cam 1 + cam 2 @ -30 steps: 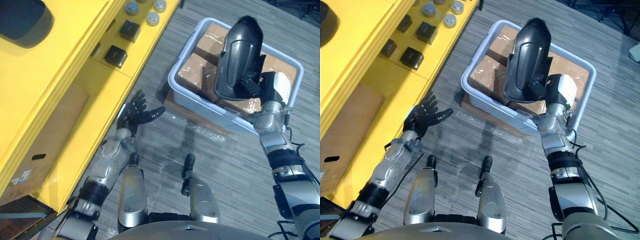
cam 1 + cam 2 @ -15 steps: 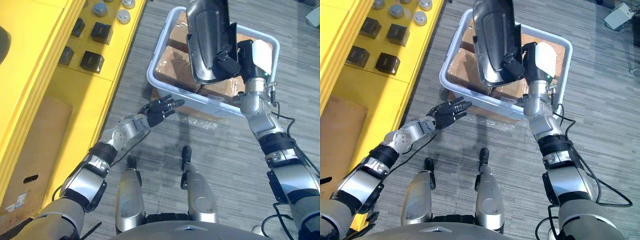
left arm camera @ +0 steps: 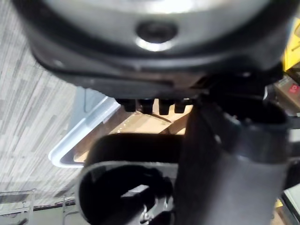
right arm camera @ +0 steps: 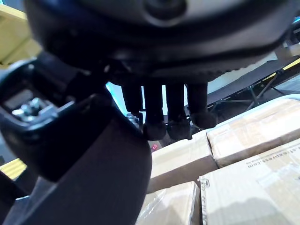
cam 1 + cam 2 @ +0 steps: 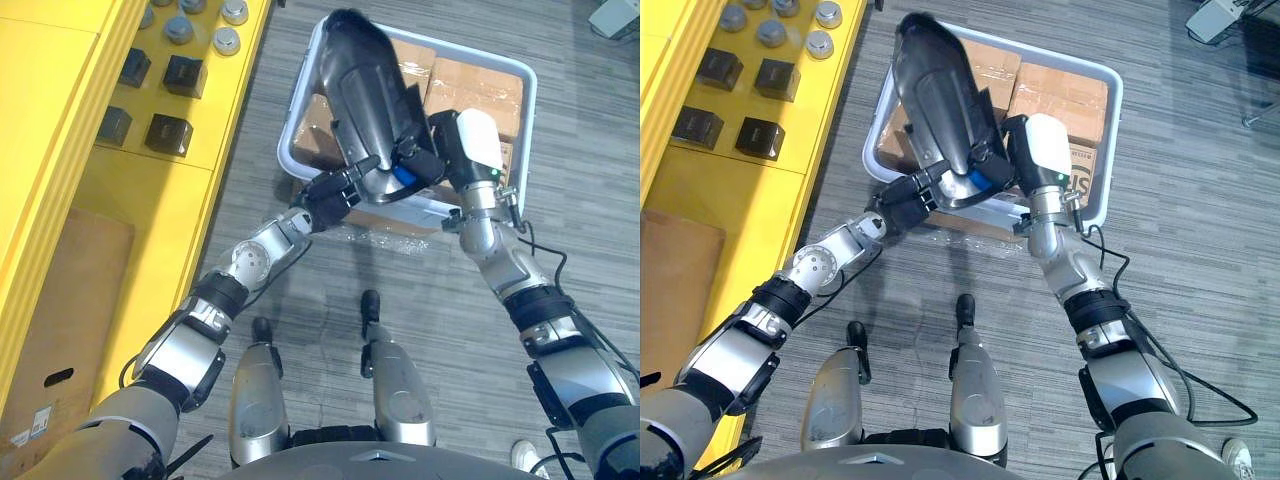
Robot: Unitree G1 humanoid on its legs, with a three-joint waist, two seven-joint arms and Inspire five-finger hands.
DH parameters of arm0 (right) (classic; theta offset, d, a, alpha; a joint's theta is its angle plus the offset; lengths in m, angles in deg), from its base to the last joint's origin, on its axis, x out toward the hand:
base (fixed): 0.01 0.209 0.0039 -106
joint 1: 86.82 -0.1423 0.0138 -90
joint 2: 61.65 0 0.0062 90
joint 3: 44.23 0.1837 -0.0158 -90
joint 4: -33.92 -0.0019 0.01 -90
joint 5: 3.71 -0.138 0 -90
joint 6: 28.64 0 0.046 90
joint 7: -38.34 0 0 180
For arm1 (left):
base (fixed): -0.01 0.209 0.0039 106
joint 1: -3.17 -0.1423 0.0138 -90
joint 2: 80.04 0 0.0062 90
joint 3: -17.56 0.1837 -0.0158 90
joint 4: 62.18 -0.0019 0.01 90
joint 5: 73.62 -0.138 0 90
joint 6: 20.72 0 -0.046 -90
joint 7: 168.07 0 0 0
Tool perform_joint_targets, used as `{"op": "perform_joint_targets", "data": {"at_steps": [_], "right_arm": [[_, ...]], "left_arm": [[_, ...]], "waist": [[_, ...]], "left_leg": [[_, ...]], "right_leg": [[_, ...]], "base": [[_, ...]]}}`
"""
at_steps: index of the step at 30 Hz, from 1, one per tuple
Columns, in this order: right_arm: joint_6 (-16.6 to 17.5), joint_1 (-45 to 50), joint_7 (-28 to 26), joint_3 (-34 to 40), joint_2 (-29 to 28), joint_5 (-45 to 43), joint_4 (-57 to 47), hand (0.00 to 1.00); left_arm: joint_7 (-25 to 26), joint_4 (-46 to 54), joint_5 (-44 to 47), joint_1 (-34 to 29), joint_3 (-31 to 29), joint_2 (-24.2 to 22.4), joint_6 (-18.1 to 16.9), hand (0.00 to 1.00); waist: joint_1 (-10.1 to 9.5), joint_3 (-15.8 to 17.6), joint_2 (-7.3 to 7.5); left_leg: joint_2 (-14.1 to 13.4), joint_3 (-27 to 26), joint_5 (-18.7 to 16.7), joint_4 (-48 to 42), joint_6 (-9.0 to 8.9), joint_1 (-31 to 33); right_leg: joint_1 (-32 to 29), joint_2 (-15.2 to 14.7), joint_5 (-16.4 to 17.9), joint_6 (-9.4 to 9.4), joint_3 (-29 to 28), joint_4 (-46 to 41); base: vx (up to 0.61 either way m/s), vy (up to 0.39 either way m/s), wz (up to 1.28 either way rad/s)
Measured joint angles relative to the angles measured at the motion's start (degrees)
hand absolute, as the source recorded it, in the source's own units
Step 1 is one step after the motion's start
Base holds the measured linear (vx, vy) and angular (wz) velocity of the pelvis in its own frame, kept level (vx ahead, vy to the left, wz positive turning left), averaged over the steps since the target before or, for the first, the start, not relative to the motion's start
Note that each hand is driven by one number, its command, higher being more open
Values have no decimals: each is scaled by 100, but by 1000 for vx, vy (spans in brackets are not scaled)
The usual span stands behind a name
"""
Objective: Walk over and take three plastic housings, then place them on the shelf
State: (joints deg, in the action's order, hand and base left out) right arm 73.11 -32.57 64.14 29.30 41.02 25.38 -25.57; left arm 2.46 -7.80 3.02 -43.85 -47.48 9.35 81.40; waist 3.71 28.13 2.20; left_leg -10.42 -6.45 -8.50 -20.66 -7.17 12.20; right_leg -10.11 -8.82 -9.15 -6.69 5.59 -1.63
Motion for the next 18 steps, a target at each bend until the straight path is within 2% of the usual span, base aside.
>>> {"op": "perform_joint_targets", "data": {"at_steps": [6, 7, 12, 18], "right_arm": [[167, 326, -3, -114, -45, 262, -468, 0], [166, 359, -3, -115, -45, 262, -474, 0], [165, 583, 0, -94, -114, 248, -604, 0], [161, 1010, 94, -24, -291, 203, -763, 0]], "left_arm": [[207, 6, 4, 2, 1, -167, -244, 100], [229, 6, 4, 2, 5, -171, -287, 0], [525, 6, -23, 0, 115, -209, -624, 0], [873, -2, -334, -49, 246, -273, -857, 0]], "waist": [[-17, 0, 0], [-20, -1, 1], [-41, -18, 24], [-41, -180, 222]], "left_leg": [[-2, -78, 5, 63, -4, -92], [-1, -84, 6, 78, -4, -109], [-1, -112, 6, 114, -4, -194], [0, -166, 25, 221, -14, -278]], "right_leg": [[25, 2, 0, 0, -69, 1], [37, 2, 0, 0, -72, 1], [125, 2, 1, -1, -85, 50], [135, 8, 0, -2, -118, 82]], "base": [[5, 7, -4], [0, 0, 0], [0, 0, 0], [26, 5, -3]]}}
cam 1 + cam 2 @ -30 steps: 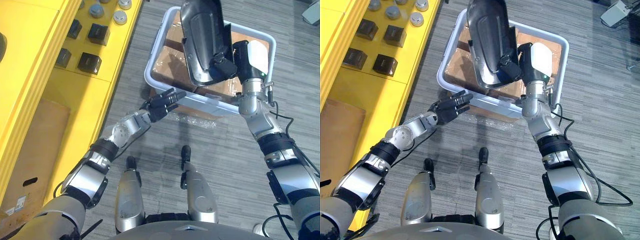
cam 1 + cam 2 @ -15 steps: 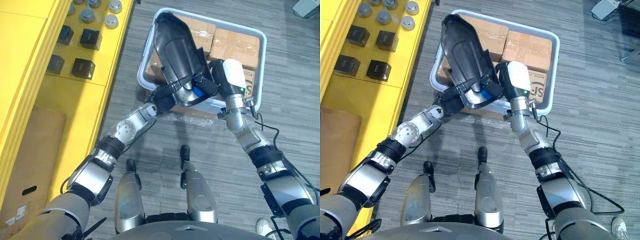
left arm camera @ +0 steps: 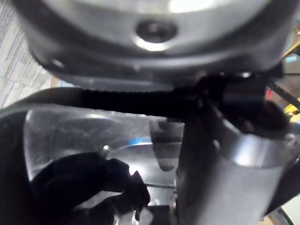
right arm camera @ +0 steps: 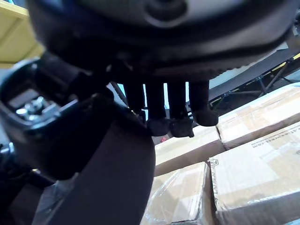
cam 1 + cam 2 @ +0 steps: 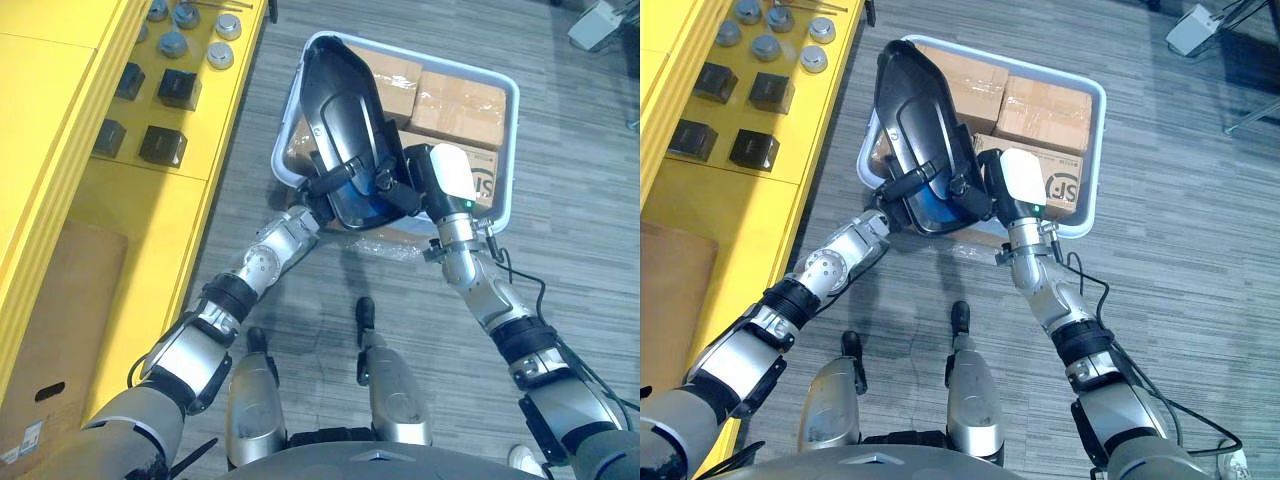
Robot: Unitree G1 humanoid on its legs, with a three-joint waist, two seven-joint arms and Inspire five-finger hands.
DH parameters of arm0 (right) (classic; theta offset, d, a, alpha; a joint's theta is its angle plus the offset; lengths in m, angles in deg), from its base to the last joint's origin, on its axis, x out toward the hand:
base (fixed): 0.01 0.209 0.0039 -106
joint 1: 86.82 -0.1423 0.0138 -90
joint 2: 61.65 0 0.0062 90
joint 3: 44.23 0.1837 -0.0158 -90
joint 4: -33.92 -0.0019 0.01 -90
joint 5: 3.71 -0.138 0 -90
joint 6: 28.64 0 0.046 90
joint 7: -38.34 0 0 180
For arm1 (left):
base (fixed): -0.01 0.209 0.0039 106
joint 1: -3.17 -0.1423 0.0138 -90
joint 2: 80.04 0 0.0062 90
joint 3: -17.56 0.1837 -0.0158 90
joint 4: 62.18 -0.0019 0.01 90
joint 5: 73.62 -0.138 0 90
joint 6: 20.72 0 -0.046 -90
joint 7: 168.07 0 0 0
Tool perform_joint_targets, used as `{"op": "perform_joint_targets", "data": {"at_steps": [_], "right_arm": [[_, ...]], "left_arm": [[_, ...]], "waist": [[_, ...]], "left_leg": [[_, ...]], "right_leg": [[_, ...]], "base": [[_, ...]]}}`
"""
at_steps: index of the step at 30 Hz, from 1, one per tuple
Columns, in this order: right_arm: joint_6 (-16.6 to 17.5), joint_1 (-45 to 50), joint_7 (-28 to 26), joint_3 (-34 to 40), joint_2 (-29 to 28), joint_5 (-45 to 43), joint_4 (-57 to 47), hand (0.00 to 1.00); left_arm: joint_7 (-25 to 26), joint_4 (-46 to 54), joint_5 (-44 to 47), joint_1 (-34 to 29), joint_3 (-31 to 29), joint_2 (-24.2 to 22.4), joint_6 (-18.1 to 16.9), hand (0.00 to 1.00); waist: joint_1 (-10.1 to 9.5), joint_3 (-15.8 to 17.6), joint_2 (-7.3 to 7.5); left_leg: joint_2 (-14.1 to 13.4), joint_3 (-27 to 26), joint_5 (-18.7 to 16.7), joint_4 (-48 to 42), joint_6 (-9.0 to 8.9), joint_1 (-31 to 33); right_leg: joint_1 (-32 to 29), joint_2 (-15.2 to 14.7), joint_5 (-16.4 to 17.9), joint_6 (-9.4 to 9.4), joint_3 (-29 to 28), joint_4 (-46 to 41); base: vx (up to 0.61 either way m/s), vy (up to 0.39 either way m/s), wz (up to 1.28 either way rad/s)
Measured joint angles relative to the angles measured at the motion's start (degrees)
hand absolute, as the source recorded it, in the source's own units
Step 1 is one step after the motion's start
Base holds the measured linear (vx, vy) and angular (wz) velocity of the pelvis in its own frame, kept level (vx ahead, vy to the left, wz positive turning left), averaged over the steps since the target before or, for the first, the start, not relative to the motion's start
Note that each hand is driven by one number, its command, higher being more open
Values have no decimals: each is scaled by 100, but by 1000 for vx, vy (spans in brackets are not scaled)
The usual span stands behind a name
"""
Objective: Walk over and take three plastic housings, then place them on the shelf
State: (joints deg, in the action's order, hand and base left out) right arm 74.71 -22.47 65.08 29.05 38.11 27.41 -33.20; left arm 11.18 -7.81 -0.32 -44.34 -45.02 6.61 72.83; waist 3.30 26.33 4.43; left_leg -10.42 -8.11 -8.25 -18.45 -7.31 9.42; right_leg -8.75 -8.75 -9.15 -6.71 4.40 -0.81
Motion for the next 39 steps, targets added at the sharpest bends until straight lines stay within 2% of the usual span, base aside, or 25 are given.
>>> {"op": "perform_joint_targets", "data": {"at_steps": [4, 9, 11, 14, 15, 17, 22, 24, 25, 27, 29, 30, 31, 32, 34, 36, 39], "right_arm": [[-6, 267, 169, 33, -218, 2, -128, 0], [-15, 908, 410, -129, -507, 1, -189, 0], [-22, 1174, 546, -136, -650, -7, -236, 0], [-30, 1642, 837, -272, -778, -52, -517, 0], [-32, 1706, 884, -334, -783, -59, -578, 100], [-31, 1876, 966, -489, -823, -84, -757, 100], [-5, 2191, 1194, -648, -1016, -323, -1284, 100], [79, 2331, 1306, -649, -1028, -521, -1422, 100], [235, 2398, 1340, -662, -1028, -704, -1461, 100], [483, 2509, 1319, -782, -1086, -1063, -1653, 100], [932, 2598, 979, -802, -1214, -2061, -2061, 100], [1048, 2618, 883, -768, -1229, -2326, -2157, 100], [1275, 2620, 582, -639, -1252, -2798, -2236, 100], [1339, 2626, 438, -564, -1250, -3020, -2286, 100], [1541, 2696, -198, -206, -1251, -3905, -2393, 100], [1590, 2806, -731, 66, -1250, -4628, -2470, 100], [1651, 3087, -1089, 448, -1252, -5247, -2603, 100]], "left_arm": [[108, -9, -212, -273, -1, -215, -370, 0], [102, 9, -651, -945, 55, -394, -725, 0], [89, 91, -817, -1154, 89, -400, -749, 0], [178, 671, -1283, -1714, 10, -377, -755, 0], [188, 852, -1391, -1897, -74, -377, -755, 0], [219, 1330, -1786, -2346, -307, -367, -756, 0], [383, 2234, -2392, -2999, -678, -300, -778, 0], [666, 2453, -2702, -3101, -825, -323, -946, 0], [890, 2540, -3004, -3102, -930, -326, -1093, 0], [1246, 2773, -3620, -3153, -1094, -325, -1137, 0], [1671, 3160, -4382, -3399, -1231, -339, -1250, 0], [1757, 3235, -4563, -3459, -1262, -345, -1270, 0], [1924, 3355, -4906, -3603, -1277, -369, -1317, 0], [2004, 3402, -5059, -3680, -1280, -382, -1359, 0], [2299, 3525, -5771, -3933, -1387, -389, -1418, 0], [2574, 3527, -6498, -4074, -1537, -383, -1601, 0], [3001, 3698, -7203, -4121, -1732, -380, -1757, 0]], "waist": [[-1, -54, 29], [-35, -458, 69], [-89, -487, 75], [-151, -708, 97], [-151, -724, 96], [-174, -911, 92], [-226, -1273, -4], [-287, -1408, -59], [-301, -1460, -75], [-323, -1524, -95], [-315, -1628, -146], [-318, -1668, -161], [-317, -1748, -185], [-318, -1777, -195], [-316, -1844, -218], [-300, -1898, -218], [-297, -1921, -243]], "left_leg": [[1, -26, 6, 102, -7, -194], [-7, -52, 28, 277, -42, -315], [-12, -63, 29, 368, -49, -478], [-14, -88, 43, 472, -71, -570], [-16, -96, 46, 492, -74, -651], [-11, -129, 51, 622, -83, -819], [2, -77, 172, 903, -104, -1004], [13, -10, 239, 1020, -111, -1012], [22, 51, 297, 1088, -114, -1027], [26, 89, 387, 1225, -130, -1071], [55, 157, 471, 1353, -127, -1101], [65, 172, 490, 1380, -125, -1104], [82, 190, 499, 1384, -119, -1105], [90, 190, 499, 1384, -118, -1116], [106, 187, 499, 1391, -114, -1206], [107, 185, 499, 1394, -114, -1206], [107, 186, 538, 1477, -85, -1226]], "right_leg": [[135, 9, 2, 1, -12, 18], [268, 30, 6, 2, 4, 199], [408, 39, 25, 21, 15, 227], [458, 52, 29, 24, 15, 293], [541, 56, 31, 26, 13, 307], [695, 58, 34, 26, 27, 410], [850, 56, 40, 33, 171, 520], [860, 53, 53, 39, 245, 525], [877, 48, 64, 46, 316, 527], [886, 50, 67, 51, 389, 526], [889, 35, 68, 52, 452, 526], [889, 27, 68, 52, 470, 526], [896, 12, 67, 52, 489, 526], [906, 4, 67, 52, 490, 525], [991, -11, 73, 47, 499, 527], [985, -11, 83, 49, 504, 528], [964, -8, 125, 104, 523, 529]], "base": [[29, 8, -3], [26, -3, -1], [0, 0, 0], [28, 6, -3], [27, 15, -3], [13, 11, -2], [16, 2, 9], [9, -5, 22], [2, -13, 24], [-6, -17, 17], [-20, -6, 12], [-15, 5, 12], [-9, 8, 7], [-16, 16, 3], [-40, 18, -1], [-63, 4, -2], [-55, -9, -1]]}}
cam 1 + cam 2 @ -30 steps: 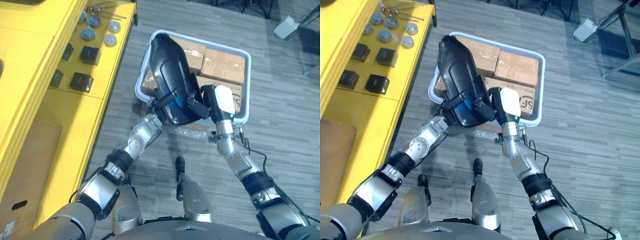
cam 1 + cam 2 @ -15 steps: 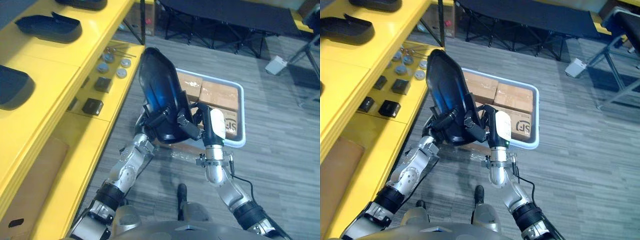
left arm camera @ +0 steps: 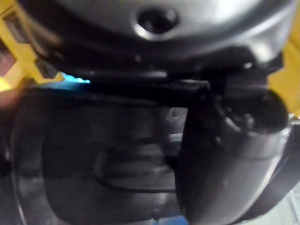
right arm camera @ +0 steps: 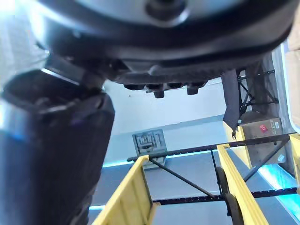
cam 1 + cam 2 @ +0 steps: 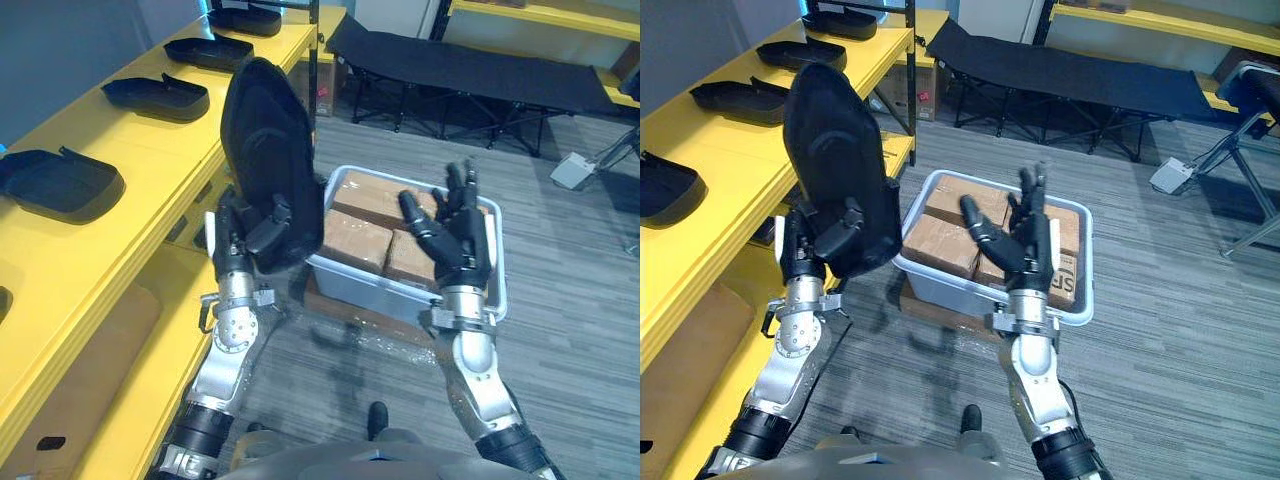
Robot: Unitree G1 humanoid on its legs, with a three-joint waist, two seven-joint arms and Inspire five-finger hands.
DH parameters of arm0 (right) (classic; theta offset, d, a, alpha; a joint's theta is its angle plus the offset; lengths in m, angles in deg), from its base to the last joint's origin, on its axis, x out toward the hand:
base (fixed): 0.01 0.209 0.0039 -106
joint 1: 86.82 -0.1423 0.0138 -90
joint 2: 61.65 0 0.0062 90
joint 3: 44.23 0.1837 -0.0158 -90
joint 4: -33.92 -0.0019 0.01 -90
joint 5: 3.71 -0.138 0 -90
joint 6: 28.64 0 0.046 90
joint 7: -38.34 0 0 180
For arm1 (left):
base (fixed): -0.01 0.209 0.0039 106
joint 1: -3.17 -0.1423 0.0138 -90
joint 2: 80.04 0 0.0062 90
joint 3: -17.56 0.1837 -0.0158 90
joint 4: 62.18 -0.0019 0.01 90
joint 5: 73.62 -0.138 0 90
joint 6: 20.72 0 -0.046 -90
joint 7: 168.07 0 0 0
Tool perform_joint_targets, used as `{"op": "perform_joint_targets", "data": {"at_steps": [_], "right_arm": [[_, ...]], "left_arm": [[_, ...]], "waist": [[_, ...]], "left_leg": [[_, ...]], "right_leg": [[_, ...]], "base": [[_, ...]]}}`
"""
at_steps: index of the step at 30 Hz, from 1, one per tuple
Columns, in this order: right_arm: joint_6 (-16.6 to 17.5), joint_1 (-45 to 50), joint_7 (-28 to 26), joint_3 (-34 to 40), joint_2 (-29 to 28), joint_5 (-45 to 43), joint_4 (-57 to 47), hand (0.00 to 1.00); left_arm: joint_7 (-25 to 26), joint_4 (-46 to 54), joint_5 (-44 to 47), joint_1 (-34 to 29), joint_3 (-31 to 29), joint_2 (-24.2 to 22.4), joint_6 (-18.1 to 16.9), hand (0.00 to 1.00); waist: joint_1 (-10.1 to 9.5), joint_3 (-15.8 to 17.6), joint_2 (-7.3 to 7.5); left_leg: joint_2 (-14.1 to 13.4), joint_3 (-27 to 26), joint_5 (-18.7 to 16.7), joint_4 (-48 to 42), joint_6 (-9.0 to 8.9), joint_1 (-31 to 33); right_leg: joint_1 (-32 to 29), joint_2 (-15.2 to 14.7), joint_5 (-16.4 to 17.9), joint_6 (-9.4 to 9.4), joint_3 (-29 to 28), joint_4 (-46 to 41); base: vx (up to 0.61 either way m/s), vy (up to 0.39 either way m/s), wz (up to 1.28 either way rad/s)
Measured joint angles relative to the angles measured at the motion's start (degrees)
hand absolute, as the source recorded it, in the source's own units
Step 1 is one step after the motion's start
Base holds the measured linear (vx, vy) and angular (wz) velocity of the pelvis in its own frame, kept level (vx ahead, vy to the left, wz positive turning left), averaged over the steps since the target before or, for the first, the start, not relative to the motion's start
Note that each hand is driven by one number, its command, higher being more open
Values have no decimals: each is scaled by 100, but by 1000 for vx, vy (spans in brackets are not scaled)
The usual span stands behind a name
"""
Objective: Walk over and take three plastic housings, then place them on the shelf
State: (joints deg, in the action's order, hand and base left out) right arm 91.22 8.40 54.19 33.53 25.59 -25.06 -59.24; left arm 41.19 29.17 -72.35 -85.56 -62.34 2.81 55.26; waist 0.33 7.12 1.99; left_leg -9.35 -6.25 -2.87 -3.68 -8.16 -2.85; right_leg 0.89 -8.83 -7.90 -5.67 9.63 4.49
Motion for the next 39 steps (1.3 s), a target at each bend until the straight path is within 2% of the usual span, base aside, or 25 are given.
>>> {"op": "perform_joint_targets", "data": {"at_steps": [3, 6, 9, 13, 14, 17, 18, 24, 27, 29, 32, 39], "right_arm": [[2, 372, -319, 182, -14, -366, -148, 100], [-114, 658, -472, 329, -99, -431, -207, 100], [-471, 859, -397, 548, -248, -354, -197, 100], [-1091, 1212, -575, 986, -287, -313, 70, 100], [-1251, 1216, -662, 1056, -282, -314, 258, 100], [-1444, 1233, -779, 991, -284, -391, 501, 100], [-1445, 1234, -784, 949, -285, -389, 511, 100], [-1446, 976, -819, 552, -287, -170, 534, 100], [-1442, 607, -819, 446, -278, -143, 703, 100], [-1443, 194, -810, 331, -236, -130, 1010, 100], [-1444, -69, -834, 37, -219, 41, 1003, 100], [-1557, -168, -1258, -214, -217, 55, 981, 100]], "left_arm": [[363, 330, -648, -119, -105, -1, -137, 0], [305, 501, -843, -235, -183, 9, -343, 0], [-135, 592, -274, -389, -218, 7, -473, 0], [-805, 865, 752, -994, -403, 0, -483, 0], [-902, 945, 973, -1184, -533, -2, -482, 0], [-944, 1211, 1262, -1514, -940, -80, -479, 0], [-939, 1293, 1264, -1568, -1041, -124, -479, 0], [-816, 2111, 1286, -1983, -1844, -299, -542, 0], [-823, 2142, 1436, -2219, -2158, -501, -625, 0], [-870, 2141, 1446, -2489, -2347, -641, -625, 0], [-997, 2143, 1431, -2684, -2471, -706, -635, 0], [-1230, 2149, 1378, -2737, -2458, -736, -632, 0]], "waist": [[31, -100, -95], [103, -233, -209], [147, -296, -255], [164, -301, -253], [153, -301, -254], [115, -300, -255], [90, -300, -255], [-373, -319, -273], [-544, -331, -286], [-790, -334, -271], [-951, -343, -255], [-964, -337, -237]], "left_leg": [[-1, -20, 12, 14, -13, 0], [0, -69, 29, 51, -41, 3], [-1, -140, 28, 94, -43, -49], [-2, -183, -10, 67, -40, -69], [-2, -168, -15, 51, -39, -58], [-2, 31, -33, -38, -32, 44], [-2, 81, -34, -36, -31, 55], [22, 766, 3, -109, -1, 345], [72, 1086, 72, -112, 2, 449], [106, 1286, 114, -107, -43, 459], [117, 1419, 117, -111, -23, 536], [129, 1471, 125, -132, -4, 567]], "right_leg": [[-23, 2, 3, 3, -13, 0], [-73, 5, -13, -18, -51, 0], [-86, 10, -26, -36, -102, 0], [-84, 12, -28, -40, -151, -1], [-77, 11, -26, -41, -136, -1], [-4, -2, 7, -40, 49, 0], [18, -3, 15, -43, 102, 1], [238, -10, 164, -21, 786, 34], [340, -32, 189, -47, 1094, 5], [446, -40, 233, -68, 1289, 5], [473, -36, 277, -69, 1432, 5], [524, -40, 295, -60, 1512, 3]], "base": [[-16, -2, -3], [13, 7, -7], [10, 9, -11], [6, 11, -7], [-2, 7, 5], [-12, 1, 28], [-20, -6, 40], [-17, -15, 54], [10, -7, 62], [4, 7, 45], [-16, 6, 28], [-4, 6, 5]]}}
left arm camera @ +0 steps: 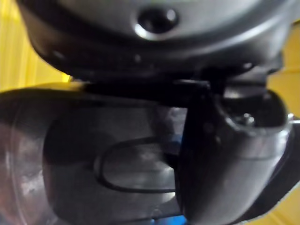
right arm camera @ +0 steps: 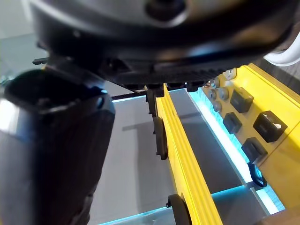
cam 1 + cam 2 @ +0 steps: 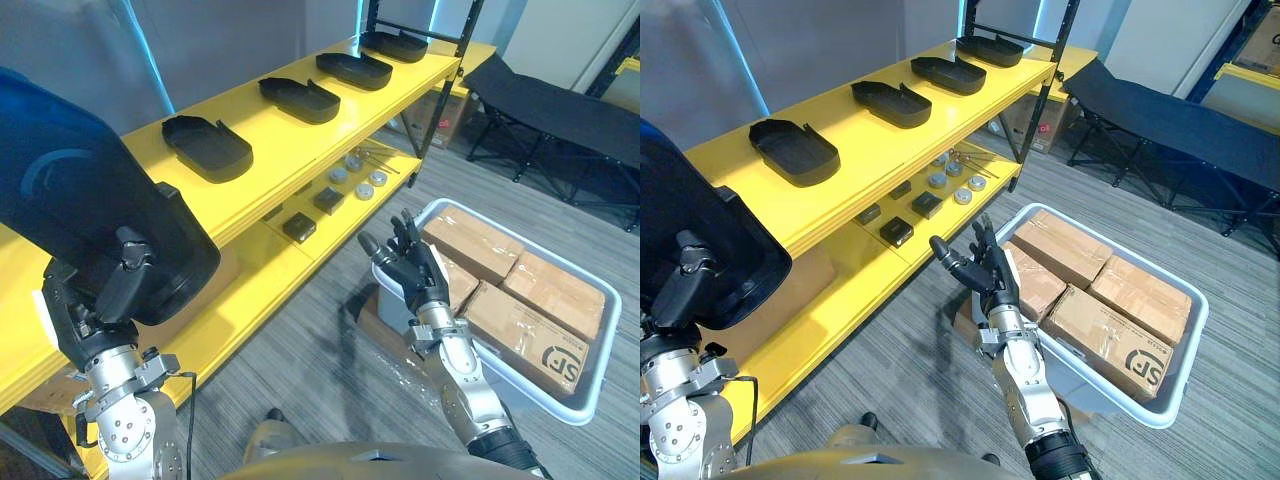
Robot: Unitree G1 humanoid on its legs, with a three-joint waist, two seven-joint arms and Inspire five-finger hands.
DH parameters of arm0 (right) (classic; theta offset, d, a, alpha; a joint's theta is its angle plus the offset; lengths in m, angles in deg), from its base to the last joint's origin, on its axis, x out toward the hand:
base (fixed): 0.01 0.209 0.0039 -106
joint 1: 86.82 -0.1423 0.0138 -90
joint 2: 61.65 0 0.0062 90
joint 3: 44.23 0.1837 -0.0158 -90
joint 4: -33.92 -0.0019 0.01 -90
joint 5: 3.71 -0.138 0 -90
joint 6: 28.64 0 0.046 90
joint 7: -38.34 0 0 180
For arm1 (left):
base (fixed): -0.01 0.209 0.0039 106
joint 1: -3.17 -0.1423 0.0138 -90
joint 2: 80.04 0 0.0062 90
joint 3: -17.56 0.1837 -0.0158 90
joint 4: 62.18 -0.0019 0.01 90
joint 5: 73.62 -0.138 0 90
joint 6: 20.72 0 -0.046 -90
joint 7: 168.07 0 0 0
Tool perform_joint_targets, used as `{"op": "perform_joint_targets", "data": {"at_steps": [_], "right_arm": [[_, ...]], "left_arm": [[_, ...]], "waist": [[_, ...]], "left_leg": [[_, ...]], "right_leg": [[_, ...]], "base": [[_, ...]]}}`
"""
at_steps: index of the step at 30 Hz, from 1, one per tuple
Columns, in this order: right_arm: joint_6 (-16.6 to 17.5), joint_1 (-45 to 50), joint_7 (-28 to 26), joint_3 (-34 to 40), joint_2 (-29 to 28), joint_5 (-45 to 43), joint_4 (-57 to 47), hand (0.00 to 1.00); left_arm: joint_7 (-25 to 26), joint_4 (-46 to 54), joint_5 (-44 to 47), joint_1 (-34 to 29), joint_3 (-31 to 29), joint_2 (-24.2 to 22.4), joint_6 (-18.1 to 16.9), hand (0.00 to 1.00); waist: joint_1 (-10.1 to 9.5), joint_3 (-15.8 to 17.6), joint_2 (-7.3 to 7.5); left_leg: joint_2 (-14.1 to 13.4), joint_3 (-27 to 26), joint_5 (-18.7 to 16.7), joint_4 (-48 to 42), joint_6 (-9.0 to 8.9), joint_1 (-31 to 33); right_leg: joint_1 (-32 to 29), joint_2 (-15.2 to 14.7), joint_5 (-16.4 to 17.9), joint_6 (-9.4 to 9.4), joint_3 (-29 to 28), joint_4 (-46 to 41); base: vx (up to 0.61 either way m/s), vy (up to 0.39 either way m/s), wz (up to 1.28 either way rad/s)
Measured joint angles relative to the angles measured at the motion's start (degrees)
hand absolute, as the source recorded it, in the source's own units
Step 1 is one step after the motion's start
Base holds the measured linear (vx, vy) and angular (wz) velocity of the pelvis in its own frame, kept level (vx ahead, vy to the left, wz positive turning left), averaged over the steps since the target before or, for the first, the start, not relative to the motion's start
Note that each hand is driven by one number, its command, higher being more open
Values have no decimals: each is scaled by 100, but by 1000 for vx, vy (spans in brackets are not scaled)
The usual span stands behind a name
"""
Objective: Walk over and take three plastic housings, then place them on the shelf
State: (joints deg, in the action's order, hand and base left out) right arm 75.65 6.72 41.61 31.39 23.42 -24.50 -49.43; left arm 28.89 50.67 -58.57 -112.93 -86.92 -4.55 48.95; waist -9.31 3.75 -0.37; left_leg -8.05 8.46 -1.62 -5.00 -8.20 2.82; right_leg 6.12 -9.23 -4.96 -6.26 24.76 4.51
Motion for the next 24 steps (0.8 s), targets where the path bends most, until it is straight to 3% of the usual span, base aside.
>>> {"op": "perform_joint_targets", "data": {"at_steps": [5, 6, 7, 9, 10, 11, 12, 13, 19, 21, 24], "right_arm": [[-3, 76, -37, -45, 128, 6, 0, 100], [-2, 159, -33, -26, 164, 10, -8, 100], [-2, 254, -29, 17, 167, 18, -12, 100], [0, 425, -19, 108, 183, 39, -14, 100], [0, 495, -18, 171, 227, 41, -15, 100], [1, 513, -17, 207, 257, 57, -15, 100], [1, 506, -13, 299, 271, 210, -15, 100], [1, 500, -15, 343, 242, 247, -15, 100], [243, 443, -229, 290, 6, 236, -15, 100], [291, 413, -288, 222, -7, 233, -15, 100], [310, 332, -311, -3, -19, 235, -1, 100]], "left_arm": [[1, 3, 6, -126, 1, -104, 1, 0], [-38, 3, 9, -126, 3, -113, 0, 0], [-97, 3, 13, -124, 2, -110, -1, 0], [-227, 2, 41, -115, 18, -110, -3, 0], [-300, 3, 43, -115, 71, -109, -23, 0], [-331, 3, 46, -115, 107, -111, -34, 0], [-386, 3, 54, -115, 181, -112, -81, 0], [-404, 12, 54, -116, 229, -110, -86, 0], [-412, 12, 53, -111, 292, -94, -86, 0], [-410, 12, 53, -112, 290, -93, -86, 0], [-447, 17, 52, -105, 290, -93, -86, 0]], "waist": [[30, 27, -5], [50, 27, -4], [77, 40, -8], [243, 106, -49], [325, 141, -99], [324, 157, -136], [286, 199, -214], [246, 216, -217], [191, 346, -48], [166, 386, -28], [156, 451, -84]], "left_leg": [[35, 107, -43, -166, 81, 118], [62, 115, -3, -162, 155, 166], [50, -33, 4, -139, 349, 209], [-248, -1034, 196, -139, 725, 332], [-399, -1582, 410, -152, 749, 382], [-431, -1771, 527, -120, 691, 393], [-387, -1854, 741, 28, 405, 385], [-277, -1809, 845, 152, 294, 365], [-43, -1895, 800, 216, 370, 240], [-53, -1914, 652, 3, 388, 312], [-168, -1804, 88, -1067, 384, 697]], "right_leg": [[120, 2, 92, 15, 188, -3], [214, -20, 139, -6, 383, -6], [282, -69, 208, -18, 593, -71], [434, -175, 358, -103, 1118, -330], [495, -252, 437, -157, 1363, -471], [503, -295, 476, -186, 1469, -539], [488, -391, 541, -257, 1581, -683], [450, -508, 613, -312, 1588, -811], [397, -849, 841, -377, 1469, -1151], [392, -864, 891, -405, 1402, -1173], [426, -894, 1054, -457, 1307, -1405]], "base": [[-9, 8, 20], [-7, -5, 78], [0, -7, 106], [34, -7, 145], [49, 21, 135], [47, 75, 103], [46, 118, 66], [47, 162, 54], [7, 59, 3], [-12, 11, -10], [4, 64, 2]]}}
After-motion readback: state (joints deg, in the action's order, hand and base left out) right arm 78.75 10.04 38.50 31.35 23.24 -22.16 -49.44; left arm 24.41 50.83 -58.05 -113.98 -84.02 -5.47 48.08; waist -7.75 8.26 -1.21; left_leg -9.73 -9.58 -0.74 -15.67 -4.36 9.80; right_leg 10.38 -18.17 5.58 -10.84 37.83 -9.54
